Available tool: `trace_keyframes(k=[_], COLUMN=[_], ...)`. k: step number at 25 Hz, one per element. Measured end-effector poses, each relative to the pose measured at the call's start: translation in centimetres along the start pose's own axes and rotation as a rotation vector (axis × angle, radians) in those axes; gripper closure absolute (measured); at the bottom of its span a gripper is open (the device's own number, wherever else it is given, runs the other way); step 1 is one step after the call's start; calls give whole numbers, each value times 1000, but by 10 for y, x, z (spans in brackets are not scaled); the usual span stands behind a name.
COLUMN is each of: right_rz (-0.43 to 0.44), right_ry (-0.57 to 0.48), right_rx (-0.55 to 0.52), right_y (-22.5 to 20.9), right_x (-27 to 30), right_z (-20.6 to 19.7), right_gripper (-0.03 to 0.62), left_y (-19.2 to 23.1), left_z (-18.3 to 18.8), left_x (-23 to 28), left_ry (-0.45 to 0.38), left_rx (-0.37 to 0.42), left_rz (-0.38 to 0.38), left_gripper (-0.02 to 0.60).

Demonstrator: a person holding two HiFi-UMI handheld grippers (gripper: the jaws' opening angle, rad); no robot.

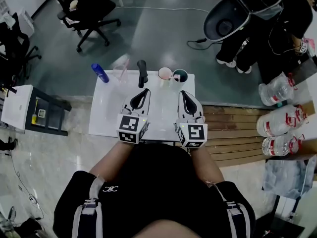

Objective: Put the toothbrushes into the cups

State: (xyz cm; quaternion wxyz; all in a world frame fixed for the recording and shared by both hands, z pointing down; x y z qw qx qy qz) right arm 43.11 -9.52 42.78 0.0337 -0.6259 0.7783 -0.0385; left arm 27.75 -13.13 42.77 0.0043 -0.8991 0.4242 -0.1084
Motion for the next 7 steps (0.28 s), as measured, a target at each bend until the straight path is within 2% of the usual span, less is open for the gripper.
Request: trace_keyframes(k=[7], right_rz=[-5], right_ry=[1], right_rx=[10], right_y=[-6], right_x=[-3], right_z=[-2], right_gripper=[580], left_y=[-8], left_z=[1], left_x=[2], left_ry=[-2], left_rx=[7], left_rz=[-8], left_gripper=[568])
Point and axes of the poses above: the fingertips, and each gripper's own axes: x forward along the fingers, y to its left, z out of its top, the point moved 4 cm from there along -x, backward along the fingers, and after that the axes turned 6 degrees about x, right-handed, at the moved point
